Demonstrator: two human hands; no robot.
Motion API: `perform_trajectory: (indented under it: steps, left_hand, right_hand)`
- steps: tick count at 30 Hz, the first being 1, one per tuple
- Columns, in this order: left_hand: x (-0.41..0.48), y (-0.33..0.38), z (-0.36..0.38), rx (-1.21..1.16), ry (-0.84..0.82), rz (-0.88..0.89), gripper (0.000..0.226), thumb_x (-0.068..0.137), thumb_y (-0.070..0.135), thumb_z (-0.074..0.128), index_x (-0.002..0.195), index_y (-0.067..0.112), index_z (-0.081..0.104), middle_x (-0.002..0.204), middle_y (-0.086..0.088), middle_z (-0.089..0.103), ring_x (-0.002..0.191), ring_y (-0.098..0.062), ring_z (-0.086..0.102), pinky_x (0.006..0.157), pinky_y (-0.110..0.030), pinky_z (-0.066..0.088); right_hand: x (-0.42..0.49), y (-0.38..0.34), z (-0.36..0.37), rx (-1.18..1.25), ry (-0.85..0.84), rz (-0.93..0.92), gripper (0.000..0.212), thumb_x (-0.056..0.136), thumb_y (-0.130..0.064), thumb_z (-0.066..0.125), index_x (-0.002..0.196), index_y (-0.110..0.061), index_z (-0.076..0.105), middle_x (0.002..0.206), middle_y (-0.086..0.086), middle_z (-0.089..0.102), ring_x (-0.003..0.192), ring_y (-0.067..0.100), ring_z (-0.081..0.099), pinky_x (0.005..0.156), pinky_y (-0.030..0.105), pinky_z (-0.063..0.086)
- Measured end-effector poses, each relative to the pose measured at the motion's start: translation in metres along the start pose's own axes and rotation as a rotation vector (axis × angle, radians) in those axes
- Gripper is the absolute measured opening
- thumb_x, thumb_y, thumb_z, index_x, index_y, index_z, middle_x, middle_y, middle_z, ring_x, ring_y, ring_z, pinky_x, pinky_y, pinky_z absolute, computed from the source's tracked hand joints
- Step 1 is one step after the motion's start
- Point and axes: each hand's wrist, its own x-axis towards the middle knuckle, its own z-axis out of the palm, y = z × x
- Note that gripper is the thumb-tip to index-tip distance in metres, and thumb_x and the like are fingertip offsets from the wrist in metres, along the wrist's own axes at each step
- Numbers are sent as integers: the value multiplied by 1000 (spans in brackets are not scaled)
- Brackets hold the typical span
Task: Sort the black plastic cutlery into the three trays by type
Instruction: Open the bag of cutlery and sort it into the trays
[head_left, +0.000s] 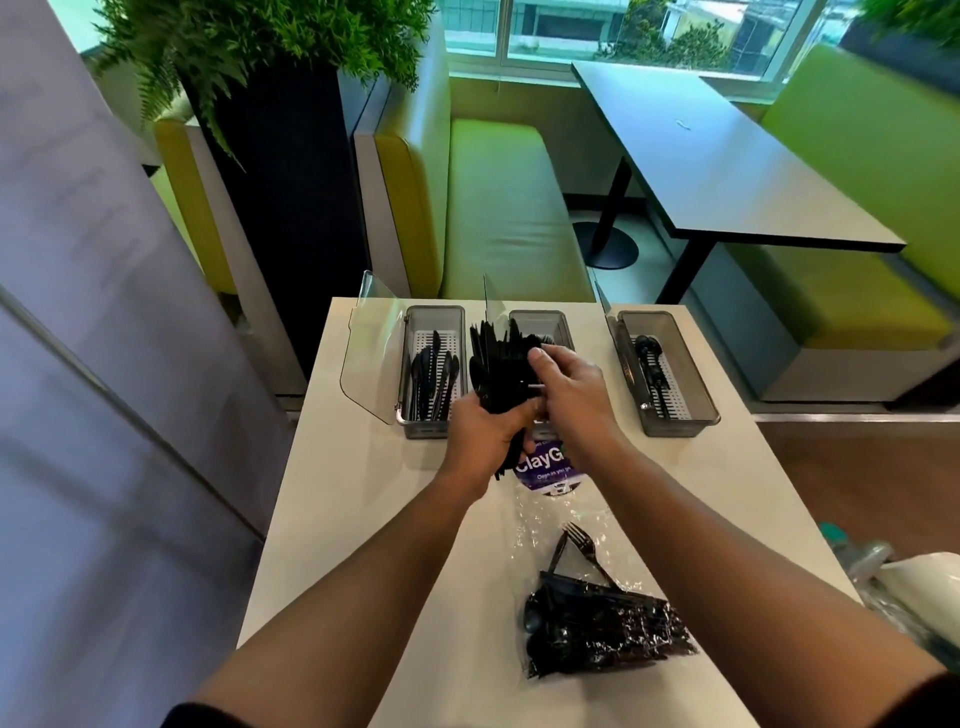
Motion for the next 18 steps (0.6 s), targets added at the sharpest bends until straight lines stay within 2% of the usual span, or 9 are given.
perform_trajectory:
  steps: [2,5,8,10,14,18]
  left_hand:
    - [-1,-3,4,2,-10,6,25,86,21,79,104,7,68,71,-13,67,57,-28,59,50,-31,49]
    - [-1,-5,11,-36,9,-28,33,87,25,78,111,5,66,73,-13,67,57,-27,60,52,-32,50]
    - [-1,-12,23,-61,60,-55,33,92,27,73,111,1,64,74,-14,67,55,-27,59,50,-31,50]
    - [-1,-17,31,-66,84,-54,34,96,29,67,109,-2,64,74,-14,67,53,-26,59,48,-30,49]
    - [0,-22,54,-103,97,-85,24,100,25,61,110,4,65,74,-7,72,55,-24,64,46,-28,50]
    - [4,-28,66,-99,91,-89,12,97,16,65,105,8,66,73,-6,72,57,-24,63,47,-28,51]
  right_hand:
    - [3,2,-6,-33,6,-7,16,103,-24,56,102,-20,71,97,10,77,66,24,67,61,41,57]
    - [7,5,-14,-46,-2,-1,17,102,-13,54,99,-15,71,94,17,75,71,33,67,72,58,58]
    - [13,9,-26,-78,4,9,19,101,-10,52,97,-7,71,94,24,72,80,43,71,73,65,57]
    - [18,15,-34,-77,18,26,21,100,-12,52,94,-8,71,93,26,72,87,48,70,70,69,55]
    - [32,25,-57,-52,70,75,26,96,-16,50,86,-20,74,88,15,76,87,41,73,77,64,58]
    - [41,27,-72,-7,92,102,22,98,-13,49,87,-17,68,83,13,75,79,37,74,73,57,61]
